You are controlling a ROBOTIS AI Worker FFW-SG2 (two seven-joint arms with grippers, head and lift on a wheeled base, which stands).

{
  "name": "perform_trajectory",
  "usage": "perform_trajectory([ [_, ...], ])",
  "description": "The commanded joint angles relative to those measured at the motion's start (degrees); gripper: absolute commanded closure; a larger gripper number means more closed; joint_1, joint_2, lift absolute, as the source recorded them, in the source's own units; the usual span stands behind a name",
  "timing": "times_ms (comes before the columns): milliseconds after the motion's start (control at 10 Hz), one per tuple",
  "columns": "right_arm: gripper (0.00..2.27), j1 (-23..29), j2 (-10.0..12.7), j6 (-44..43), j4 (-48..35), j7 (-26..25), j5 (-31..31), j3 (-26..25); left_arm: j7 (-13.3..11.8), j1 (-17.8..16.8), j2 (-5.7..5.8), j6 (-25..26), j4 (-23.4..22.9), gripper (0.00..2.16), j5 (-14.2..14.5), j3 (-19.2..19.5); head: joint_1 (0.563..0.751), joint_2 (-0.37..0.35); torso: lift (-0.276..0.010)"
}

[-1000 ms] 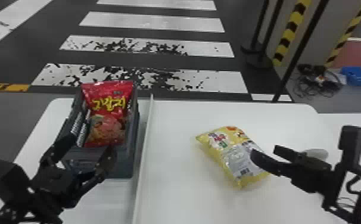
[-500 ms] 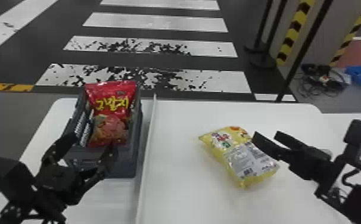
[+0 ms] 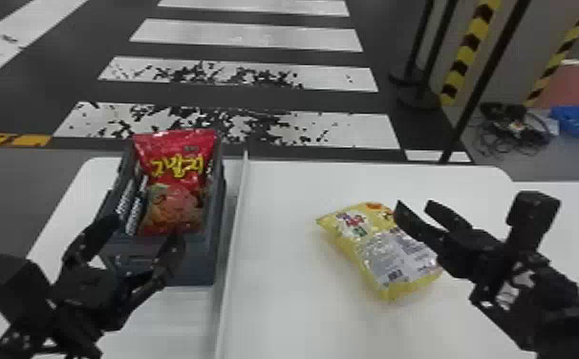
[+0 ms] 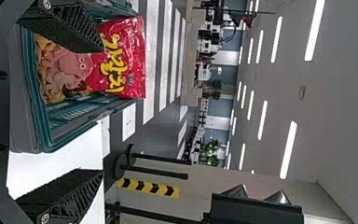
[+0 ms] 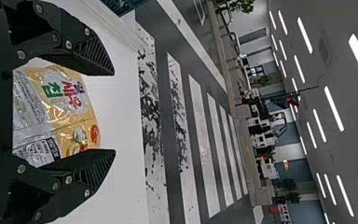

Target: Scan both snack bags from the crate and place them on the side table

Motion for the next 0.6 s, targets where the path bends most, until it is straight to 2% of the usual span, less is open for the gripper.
perform_trajectory([
  [0, 1.85, -0.2, 0.0, 0.1, 0.1, -0.1, 0.2, 0.3, -0.1, 0.2, -0.08, 0.0, -0.2, 0.08, -0.1, 0.0, 0.695, -0.048, -0.095],
  [100, 2.13, -0.2, -0.1, 0.2, 0.1, 0.0, 0.6, 0.5, -0.1, 0.3, -0.08, 0.0, -0.2, 0.08, -0.1, 0.0, 0.695, -0.046, -0.095],
  [200, 2.26, -0.3, -0.1, 0.2, 0.1, 0.0, 0.9, 0.7, -0.1, 0.4, -0.08, 0.0, -0.2, 0.08, -0.1, 0.0, 0.695, -0.046, -0.095],
  [500, 2.26, -4.8, -0.3, -0.1, 6.3, 0.0, 3.5, 1.5, -0.1, 0.5, 0.01, 0.0, -0.2, 0.08, -0.1, -0.1, 0.695, -0.045, -0.095],
])
